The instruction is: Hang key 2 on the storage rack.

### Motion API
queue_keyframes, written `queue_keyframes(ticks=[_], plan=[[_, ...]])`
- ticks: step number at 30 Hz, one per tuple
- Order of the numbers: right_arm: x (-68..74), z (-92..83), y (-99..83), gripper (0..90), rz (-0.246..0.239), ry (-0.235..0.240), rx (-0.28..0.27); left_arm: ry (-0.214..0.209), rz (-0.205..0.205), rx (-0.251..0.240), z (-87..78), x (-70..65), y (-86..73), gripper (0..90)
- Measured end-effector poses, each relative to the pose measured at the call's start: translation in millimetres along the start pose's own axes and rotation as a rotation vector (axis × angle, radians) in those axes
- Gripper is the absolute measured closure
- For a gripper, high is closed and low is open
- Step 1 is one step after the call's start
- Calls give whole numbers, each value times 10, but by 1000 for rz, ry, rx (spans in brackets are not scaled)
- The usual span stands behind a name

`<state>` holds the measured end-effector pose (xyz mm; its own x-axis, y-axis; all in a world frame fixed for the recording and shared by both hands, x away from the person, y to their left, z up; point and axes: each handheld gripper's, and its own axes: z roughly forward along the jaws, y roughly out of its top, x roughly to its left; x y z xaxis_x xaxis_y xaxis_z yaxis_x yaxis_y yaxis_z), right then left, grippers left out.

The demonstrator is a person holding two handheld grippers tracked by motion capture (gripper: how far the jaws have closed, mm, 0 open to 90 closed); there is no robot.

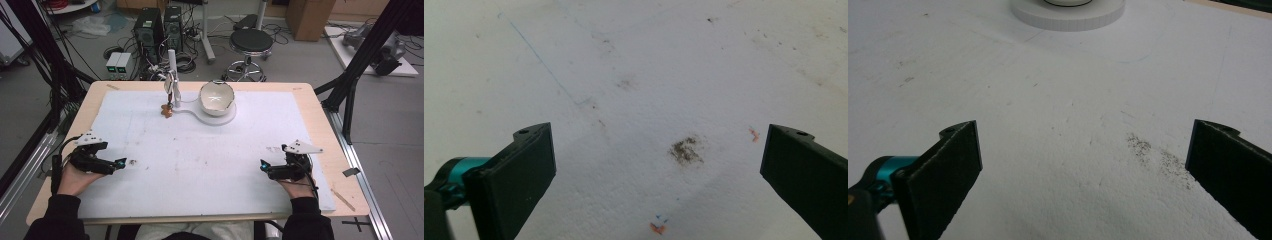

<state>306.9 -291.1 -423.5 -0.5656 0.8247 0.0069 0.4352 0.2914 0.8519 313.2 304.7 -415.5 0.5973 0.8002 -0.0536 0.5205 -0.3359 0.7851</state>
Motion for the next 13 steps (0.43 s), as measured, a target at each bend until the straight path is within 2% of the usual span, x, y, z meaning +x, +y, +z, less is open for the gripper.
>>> queue_keyframes(ticks=[9,13], plan=[[6,6,-1,6,-15,-2,8,7,-35,-23,-47,-26,-167,17],[6,15,-6,6,-17,-2,13,12,-22,-14,-25,-31,-181,17]])
